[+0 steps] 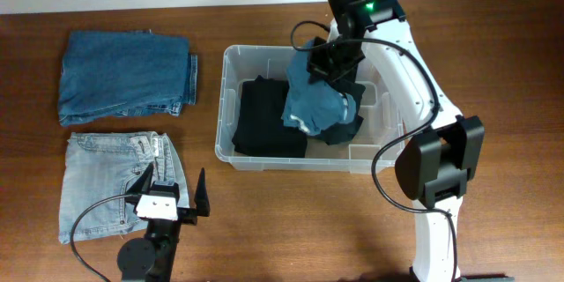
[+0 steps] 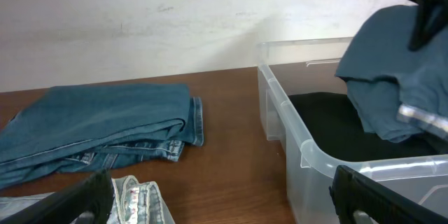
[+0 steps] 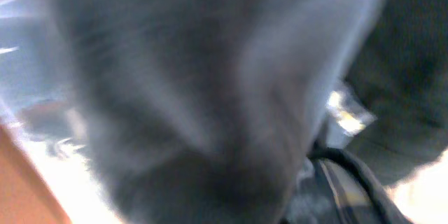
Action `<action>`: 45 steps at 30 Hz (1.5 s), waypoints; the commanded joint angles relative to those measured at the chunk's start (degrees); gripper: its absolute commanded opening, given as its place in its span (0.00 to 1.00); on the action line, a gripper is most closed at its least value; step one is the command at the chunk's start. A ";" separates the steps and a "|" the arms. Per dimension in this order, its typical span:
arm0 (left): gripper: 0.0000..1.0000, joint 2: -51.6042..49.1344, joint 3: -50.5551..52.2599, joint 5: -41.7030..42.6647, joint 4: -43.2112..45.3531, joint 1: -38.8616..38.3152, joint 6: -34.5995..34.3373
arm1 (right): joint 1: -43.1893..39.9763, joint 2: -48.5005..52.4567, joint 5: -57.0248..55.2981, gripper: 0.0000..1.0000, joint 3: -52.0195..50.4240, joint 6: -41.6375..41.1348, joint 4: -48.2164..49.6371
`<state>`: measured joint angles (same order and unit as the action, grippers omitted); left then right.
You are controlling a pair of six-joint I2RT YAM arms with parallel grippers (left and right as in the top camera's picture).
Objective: Pack container
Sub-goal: 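Lower the light blue garment onto the dark grey one and release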
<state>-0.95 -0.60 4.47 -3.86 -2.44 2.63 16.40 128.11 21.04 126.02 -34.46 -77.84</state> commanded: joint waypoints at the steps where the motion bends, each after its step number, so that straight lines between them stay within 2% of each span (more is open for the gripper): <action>1: 1.00 0.26 0.07 0.22 -0.44 0.37 0.90 | 0.57 0.11 -9.94 0.12 -0.85 0.09 -2.23; 2: 0.99 0.28 0.07 0.22 -0.44 0.37 0.90 | 0.50 0.11 -12.04 0.16 -0.87 0.11 -2.99; 3: 0.99 0.26 0.07 0.22 -0.44 0.37 0.90 | 0.39 0.11 -14.62 0.40 -0.87 0.13 -4.02; 5: 1.00 0.28 0.07 0.22 -0.44 0.37 0.92 | 0.24 0.11 -18.45 0.69 -0.87 0.15 -5.29; 9: 0.99 0.28 0.07 0.22 -0.44 0.37 0.92 | -0.33 0.07 -24.52 0.84 -0.83 1.49 -6.43; 18: 0.99 0.28 0.07 0.22 -0.44 0.37 0.90 | -0.70 -3.28 -23.76 0.85 5.92 8.79 -6.40; 23: 0.99 0.26 0.07 0.22 -0.44 0.37 0.90 | -0.72 -3.67 -21.55 0.86 6.16 11.43 -7.28; 27: 1.00 0.26 0.07 0.22 -0.44 0.37 0.90 | 0.22 -4.20 -18.05 0.84 6.34 22.69 -5.68; 33: 0.99 0.28 0.07 0.22 -0.44 0.37 0.90 | 1.64 -5.38 -16.00 0.81 6.32 34.23 -5.57; 38: 0.99 0.26 0.07 0.22 -0.44 0.37 0.90 | 1.14 -4.96 -27.34 0.81 5.99 30.51 -7.54; 45: 0.99 0.28 0.07 0.22 -0.44 0.37 0.90 | -0.74 -4.90 -25.07 0.82 4.31 32.96 -9.33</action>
<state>-0.95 -0.60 4.47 -3.86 -2.44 2.63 16.40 125.51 -4.32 131.04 -4.03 -86.78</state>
